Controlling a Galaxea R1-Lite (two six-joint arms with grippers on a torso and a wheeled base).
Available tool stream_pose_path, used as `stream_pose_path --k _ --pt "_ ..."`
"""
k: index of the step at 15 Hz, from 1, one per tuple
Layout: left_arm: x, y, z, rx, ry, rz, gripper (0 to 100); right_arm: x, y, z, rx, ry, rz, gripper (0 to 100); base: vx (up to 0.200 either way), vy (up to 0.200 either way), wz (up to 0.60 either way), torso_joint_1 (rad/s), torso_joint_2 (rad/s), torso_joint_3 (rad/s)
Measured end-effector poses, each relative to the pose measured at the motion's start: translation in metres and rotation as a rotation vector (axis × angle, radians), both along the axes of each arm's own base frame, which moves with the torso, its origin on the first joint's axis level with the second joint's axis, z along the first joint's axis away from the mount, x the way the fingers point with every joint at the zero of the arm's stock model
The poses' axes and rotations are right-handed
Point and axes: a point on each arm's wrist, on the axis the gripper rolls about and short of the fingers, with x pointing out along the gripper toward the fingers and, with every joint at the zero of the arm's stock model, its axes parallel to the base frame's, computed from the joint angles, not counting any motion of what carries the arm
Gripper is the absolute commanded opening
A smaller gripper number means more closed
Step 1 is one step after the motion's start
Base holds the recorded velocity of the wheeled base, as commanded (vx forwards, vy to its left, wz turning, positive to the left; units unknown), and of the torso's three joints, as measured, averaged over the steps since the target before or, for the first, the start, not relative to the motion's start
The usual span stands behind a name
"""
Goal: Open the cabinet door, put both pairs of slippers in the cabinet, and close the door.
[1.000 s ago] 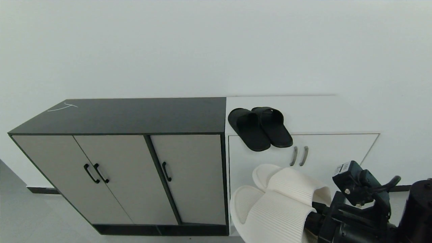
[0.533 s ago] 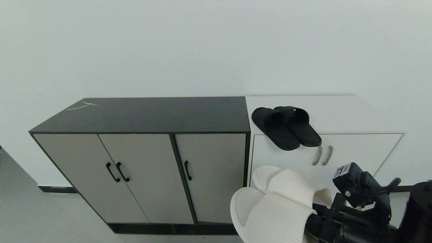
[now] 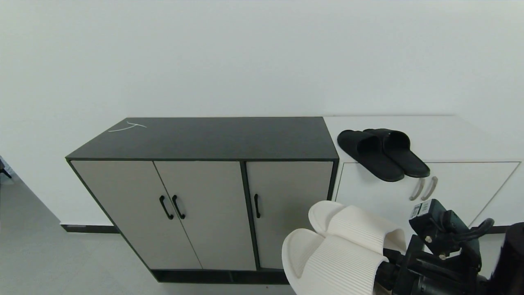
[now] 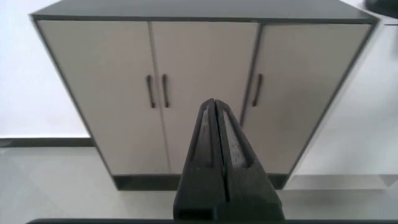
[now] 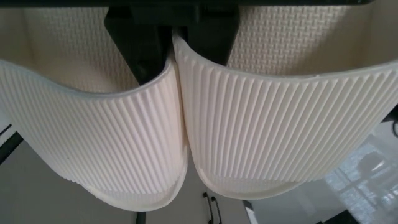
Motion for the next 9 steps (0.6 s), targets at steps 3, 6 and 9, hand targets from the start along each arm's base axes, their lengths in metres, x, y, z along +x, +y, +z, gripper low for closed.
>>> stream_pose_path --k 3,6,9 --pt "0.0000 0.0000 0.0000 0.000 0.000 0.000 0 -0.0001 0.0000 0.0002 0.001 -0.001 0.002 0 0.000 0.200 0.00 0.002 0.01 0.001" --pt "0.0000 0.0000 0.0000 0.000 0.000 0.000 0 -0.0002 0.0003 -0.0001 -0.001 0.000 0.004 0 0.000 0.200 0.00 0.004 0.00 0.002" --pt "0.0000 0.0000 0.0000 0.000 0.000 0.000 0 -0.0004 0.0002 -0.0005 -0.003 0.000 0.004 0 0.000 0.200 0.00 0.005 0.00 0.006"
